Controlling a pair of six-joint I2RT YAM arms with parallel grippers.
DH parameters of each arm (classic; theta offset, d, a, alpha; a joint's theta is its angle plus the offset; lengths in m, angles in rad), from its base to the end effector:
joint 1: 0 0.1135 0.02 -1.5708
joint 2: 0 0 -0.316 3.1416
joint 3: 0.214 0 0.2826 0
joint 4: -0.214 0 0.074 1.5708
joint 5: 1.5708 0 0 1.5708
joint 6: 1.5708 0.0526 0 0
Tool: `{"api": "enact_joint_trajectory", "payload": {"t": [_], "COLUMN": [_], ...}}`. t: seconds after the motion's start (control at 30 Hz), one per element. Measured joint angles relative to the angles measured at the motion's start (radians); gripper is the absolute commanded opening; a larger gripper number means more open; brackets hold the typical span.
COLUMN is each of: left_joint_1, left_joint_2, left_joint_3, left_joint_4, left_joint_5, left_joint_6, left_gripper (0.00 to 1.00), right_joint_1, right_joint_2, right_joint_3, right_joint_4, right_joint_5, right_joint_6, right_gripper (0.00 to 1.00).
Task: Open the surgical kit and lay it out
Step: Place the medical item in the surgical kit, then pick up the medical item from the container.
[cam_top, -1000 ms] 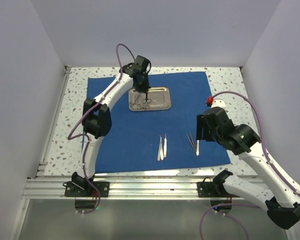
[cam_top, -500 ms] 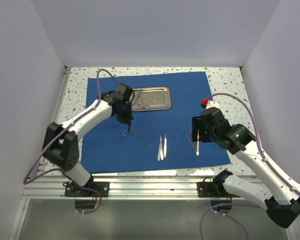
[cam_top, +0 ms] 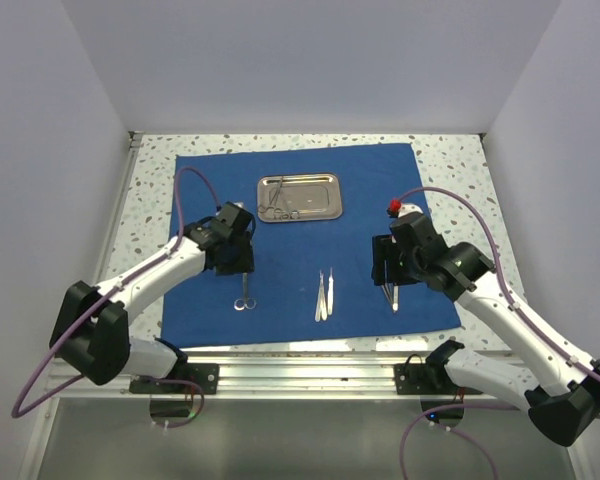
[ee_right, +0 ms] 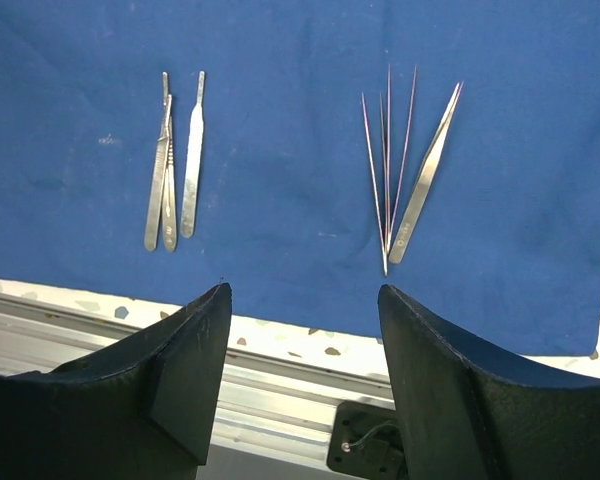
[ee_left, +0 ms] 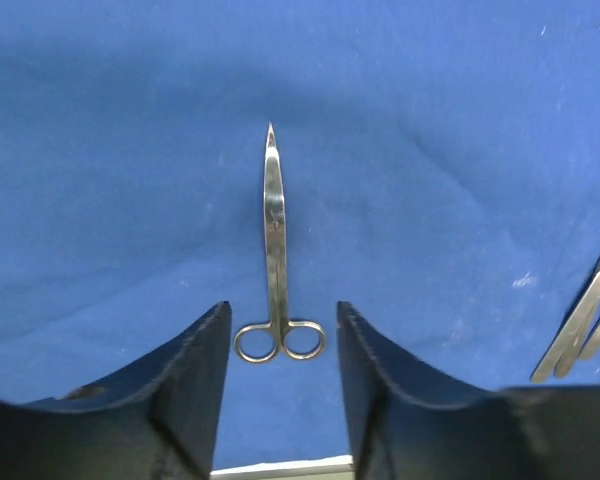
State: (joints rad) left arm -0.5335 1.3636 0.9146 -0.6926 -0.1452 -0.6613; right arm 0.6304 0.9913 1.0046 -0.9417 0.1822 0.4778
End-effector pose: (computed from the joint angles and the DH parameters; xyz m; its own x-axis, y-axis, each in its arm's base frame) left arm 0.2469 -0.1370 0.2423 -0.8951 -0.1771 -0.4092 -0.1246 0.9805 -0.1517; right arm 0.1653 0.1088 0.3409 -0.8006 -0.0244 -0.5987 -0.1395 0.9793 0.1467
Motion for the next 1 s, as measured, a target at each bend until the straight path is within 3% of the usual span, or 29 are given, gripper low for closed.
{"api": "enact_joint_trajectory", "payload": {"t": [0.23, 0.73, 0.9, 1.0], "left_joint_1": [0.022, 0.082, 0.084, 0.085], "left_joint_2": [0.119, 0.884, 1.091, 1.150], "left_joint_3": [0.221, 1.052, 1.254, 1.286], "left_joint_4": [0.005, 0.137, 0.130, 0.130], "left_joint_5": [-0.034, -0.032, -0.045, -0.066], "left_joint_6": [0.072, 0.342, 0.360, 0.359], "left_gripper": [0.52, 0.48, 0.49, 0.48], "right_joint_1": [0.000, 0.000, 0.000, 0.000], "right_joint_2": [0.003, 0.002, 0.002, 0.002], "right_joint_3": [0.000, 0.054, 0.087, 0.098], "right_joint_4": [0.000, -0.088, -0.142, -0.169], "right_joint_5": [0.005, 0.142, 0.207, 0.243], "right_joint_6": [0.006, 0.063, 0.090, 0.105], "right_gripper": [0.64, 0.64, 0.65, 0.65]}}
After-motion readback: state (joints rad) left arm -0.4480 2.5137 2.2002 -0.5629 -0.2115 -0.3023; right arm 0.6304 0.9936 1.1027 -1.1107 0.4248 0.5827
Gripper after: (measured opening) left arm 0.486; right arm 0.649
